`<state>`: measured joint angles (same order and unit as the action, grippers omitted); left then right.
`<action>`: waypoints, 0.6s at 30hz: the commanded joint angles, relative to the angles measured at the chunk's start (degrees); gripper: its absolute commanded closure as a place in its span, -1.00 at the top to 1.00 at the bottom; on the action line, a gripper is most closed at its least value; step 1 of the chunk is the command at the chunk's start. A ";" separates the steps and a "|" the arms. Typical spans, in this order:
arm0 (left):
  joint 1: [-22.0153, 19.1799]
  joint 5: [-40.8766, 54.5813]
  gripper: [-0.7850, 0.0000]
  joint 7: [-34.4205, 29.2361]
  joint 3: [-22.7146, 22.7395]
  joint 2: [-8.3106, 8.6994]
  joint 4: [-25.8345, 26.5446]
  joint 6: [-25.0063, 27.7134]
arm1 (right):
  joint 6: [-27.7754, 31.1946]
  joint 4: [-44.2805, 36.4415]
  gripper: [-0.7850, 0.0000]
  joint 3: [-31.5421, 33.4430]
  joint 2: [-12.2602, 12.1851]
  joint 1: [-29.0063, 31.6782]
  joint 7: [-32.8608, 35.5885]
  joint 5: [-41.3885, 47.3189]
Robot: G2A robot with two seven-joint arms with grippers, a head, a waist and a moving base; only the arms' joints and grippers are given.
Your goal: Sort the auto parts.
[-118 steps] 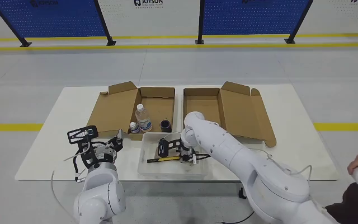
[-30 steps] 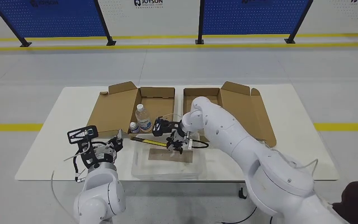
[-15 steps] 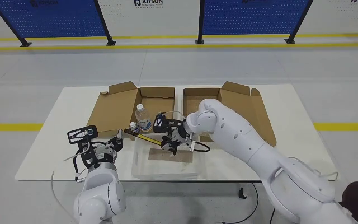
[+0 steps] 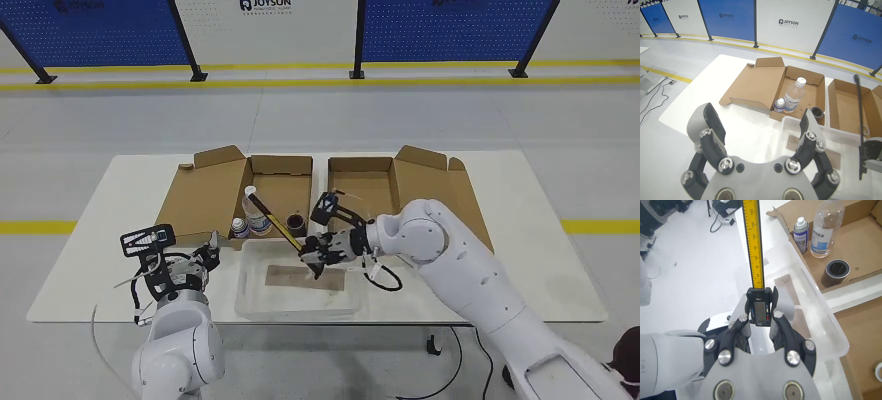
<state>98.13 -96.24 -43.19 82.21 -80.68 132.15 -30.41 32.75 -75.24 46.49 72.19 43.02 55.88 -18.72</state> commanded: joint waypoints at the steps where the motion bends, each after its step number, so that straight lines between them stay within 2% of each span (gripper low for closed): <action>1: 0.00 0.00 1.00 0.00 0.00 0.00 0.00 0.00 | -0.11 -1.57 -1.00 2.16 -0.75 2.05 -0.47 1.03; 11: 0.00 0.00 1.00 0.00 0.00 0.00 0.00 0.00 | -0.80 -4.78 -1.00 6.96 -2.46 7.23 -3.05 4.45; 18: 0.00 0.00 1.00 0.00 0.00 0.00 0.00 0.00 | -5.45 -6.02 -1.00 7.66 -2.78 7.35 -4.70 0.89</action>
<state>98.13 -96.24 -43.19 82.21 -80.68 132.15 -30.41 28.05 -81.14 54.02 69.45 50.47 51.47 -17.17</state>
